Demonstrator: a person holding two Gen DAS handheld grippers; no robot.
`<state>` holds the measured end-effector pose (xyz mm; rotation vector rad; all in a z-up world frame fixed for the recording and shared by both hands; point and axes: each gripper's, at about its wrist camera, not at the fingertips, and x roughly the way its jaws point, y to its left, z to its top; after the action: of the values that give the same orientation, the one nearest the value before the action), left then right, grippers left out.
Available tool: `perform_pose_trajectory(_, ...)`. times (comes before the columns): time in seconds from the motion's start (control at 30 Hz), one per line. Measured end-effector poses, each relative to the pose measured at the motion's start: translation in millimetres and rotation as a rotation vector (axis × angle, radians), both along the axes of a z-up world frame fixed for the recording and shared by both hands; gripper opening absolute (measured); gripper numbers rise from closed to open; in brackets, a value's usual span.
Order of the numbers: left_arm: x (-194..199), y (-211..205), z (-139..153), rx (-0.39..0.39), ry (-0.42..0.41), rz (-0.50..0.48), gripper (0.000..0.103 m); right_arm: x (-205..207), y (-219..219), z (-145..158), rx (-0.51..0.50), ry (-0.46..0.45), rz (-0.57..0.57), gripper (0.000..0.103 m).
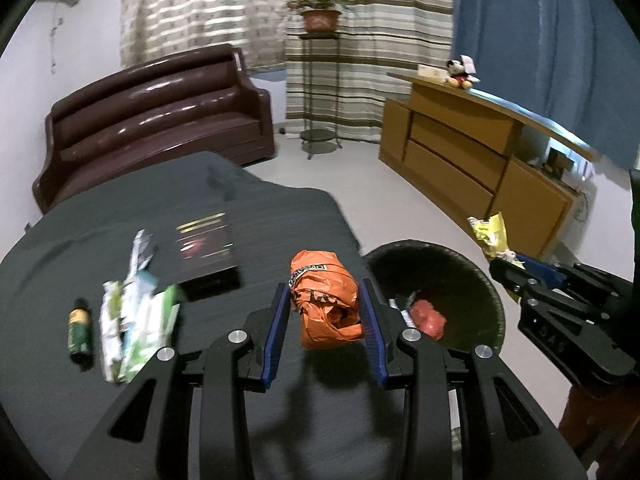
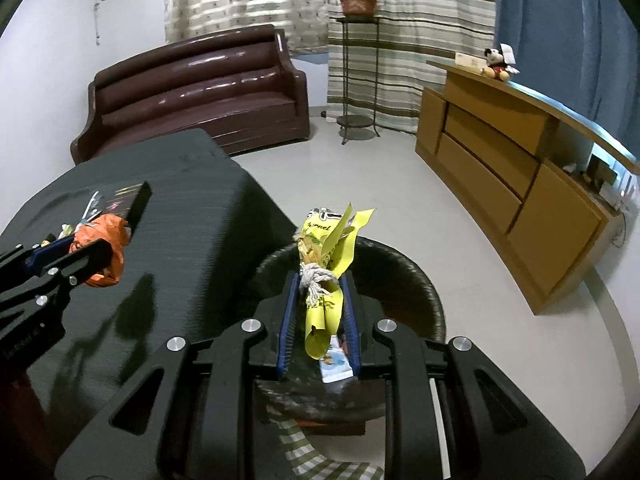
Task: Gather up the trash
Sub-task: 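Carry the orange and yellow wrappers over the black bin and open both grippers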
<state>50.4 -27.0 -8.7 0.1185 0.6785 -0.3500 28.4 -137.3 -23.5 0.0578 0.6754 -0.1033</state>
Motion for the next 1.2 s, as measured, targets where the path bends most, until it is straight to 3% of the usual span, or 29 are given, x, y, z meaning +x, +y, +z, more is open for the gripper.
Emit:
perform_pose_trajectory(0.37, 13, -44, -9, 0.047, 0.011, -0.065, 0.036, 12, -34, -9, 0.038, 0.010, -0.031, 0.021)
perform_pose_trajectory(0.73, 27, -67, -20, 0.093, 0.045, -0.063, 0.036, 26, -51, -17, 0.070, 0.020, -0.026, 0.022)
perform_pose_trajectory(0.87, 36, -72, -22, 0.107, 0.066, -0.045, 0.045, 27, -58, -20, 0.092, 0.020, -0.042, 0.032)
perform_pose_trajectory(1.2, 35, -72, -25, 0.105, 0.072, -0.031, 0.050, 27, -62, -28, 0.118, 0.034, -0.064, 0.034)
